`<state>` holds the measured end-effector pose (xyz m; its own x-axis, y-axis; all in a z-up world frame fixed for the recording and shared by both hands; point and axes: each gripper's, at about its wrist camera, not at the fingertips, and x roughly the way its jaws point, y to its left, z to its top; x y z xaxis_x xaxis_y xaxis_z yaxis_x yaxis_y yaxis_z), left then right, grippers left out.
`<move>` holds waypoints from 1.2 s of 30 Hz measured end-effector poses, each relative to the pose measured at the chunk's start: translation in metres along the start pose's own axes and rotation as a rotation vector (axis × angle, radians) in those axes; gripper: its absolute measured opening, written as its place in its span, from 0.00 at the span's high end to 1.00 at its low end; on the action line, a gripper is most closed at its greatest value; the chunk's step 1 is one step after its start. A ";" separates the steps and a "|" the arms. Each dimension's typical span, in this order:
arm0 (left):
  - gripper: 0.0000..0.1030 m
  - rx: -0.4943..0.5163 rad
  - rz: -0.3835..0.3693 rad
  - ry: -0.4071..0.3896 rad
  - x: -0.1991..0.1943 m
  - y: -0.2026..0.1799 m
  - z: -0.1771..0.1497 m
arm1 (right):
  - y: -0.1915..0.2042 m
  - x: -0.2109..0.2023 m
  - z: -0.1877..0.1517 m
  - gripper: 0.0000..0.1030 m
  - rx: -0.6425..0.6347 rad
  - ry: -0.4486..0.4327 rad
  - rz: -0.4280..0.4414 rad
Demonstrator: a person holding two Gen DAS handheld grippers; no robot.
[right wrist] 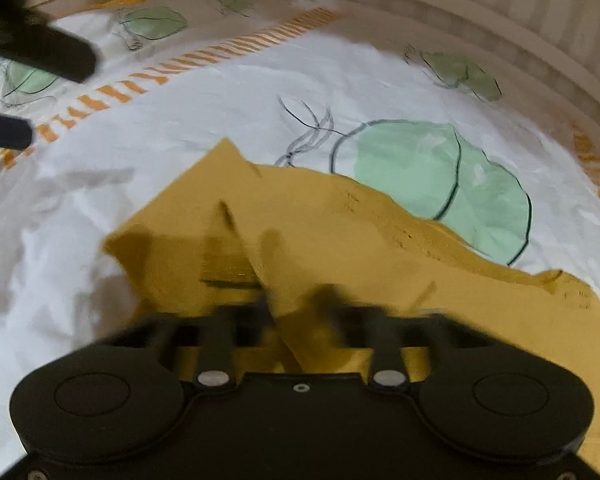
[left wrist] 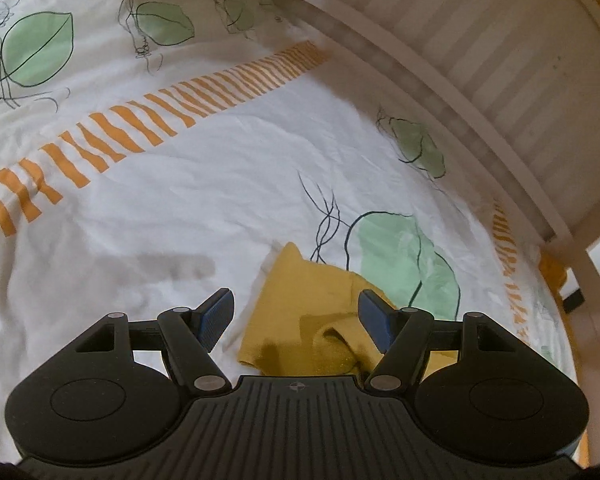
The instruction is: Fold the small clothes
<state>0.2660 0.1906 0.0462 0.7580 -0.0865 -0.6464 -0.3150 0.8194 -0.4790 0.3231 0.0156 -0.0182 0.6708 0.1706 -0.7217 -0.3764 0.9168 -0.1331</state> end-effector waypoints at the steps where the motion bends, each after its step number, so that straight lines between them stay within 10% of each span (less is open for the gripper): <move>1: 0.35 0.010 0.002 0.000 0.001 -0.001 -0.001 | -0.012 -0.005 -0.001 0.87 0.046 -0.017 0.005; 15: 0.35 0.151 -0.019 0.098 0.026 -0.035 -0.029 | -0.185 -0.076 -0.106 0.67 0.491 0.034 -0.209; 22: 0.35 0.156 0.018 0.095 0.029 -0.033 -0.030 | -0.137 -0.080 -0.073 0.38 0.246 -0.107 -0.122; 36: 0.35 0.112 0.027 0.057 0.021 -0.019 -0.013 | -0.039 0.015 -0.021 0.30 -0.011 -0.074 -0.060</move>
<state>0.2801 0.1656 0.0339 0.7157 -0.0930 -0.6922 -0.2667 0.8796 -0.3940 0.3341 -0.0255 -0.0378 0.7376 0.1417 -0.6602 -0.3405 0.9223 -0.1825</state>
